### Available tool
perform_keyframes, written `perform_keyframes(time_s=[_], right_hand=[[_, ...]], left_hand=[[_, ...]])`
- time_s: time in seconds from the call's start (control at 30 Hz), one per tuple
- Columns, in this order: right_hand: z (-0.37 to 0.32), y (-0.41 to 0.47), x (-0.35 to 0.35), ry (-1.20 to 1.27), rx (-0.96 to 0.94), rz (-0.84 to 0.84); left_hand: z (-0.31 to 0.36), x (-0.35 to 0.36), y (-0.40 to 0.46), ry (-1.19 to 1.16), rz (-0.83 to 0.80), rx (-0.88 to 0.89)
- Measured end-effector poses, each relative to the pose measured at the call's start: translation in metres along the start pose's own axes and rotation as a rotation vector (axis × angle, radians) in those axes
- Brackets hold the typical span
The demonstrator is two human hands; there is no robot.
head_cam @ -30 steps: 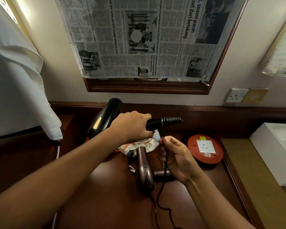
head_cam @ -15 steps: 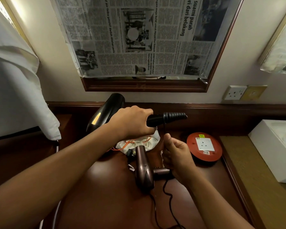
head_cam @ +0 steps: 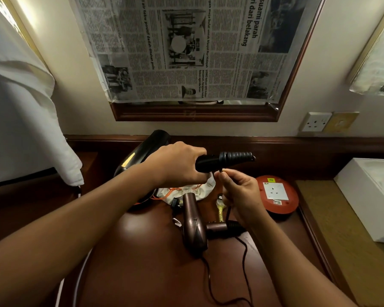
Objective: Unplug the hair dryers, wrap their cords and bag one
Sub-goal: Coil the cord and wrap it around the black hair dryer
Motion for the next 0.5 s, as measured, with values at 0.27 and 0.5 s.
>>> perform_keyframes(time_s=[0.27, 0.5], right_hand=[[-0.014, 0.012, -0.008, -0.453, -0.003, 0.013], [-0.064, 0.032, -0.008, -0.860, -0.087, -0.256]], left_hand=[[0.006, 0.000, -0.013, 0.013, -0.040, 0.033], [0.003, 0.007, -0.021, 0.066, -0.059, 0.015]])
Point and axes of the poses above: each hand's wrist, its own y-axis towards the middle knuckle, its own x-axis out of the palm, z = x × y, the point moved 3 cm from there along y, towards the middle knuckle, and after that the axes turned 7 degrees about y, right-handed, at the moved point
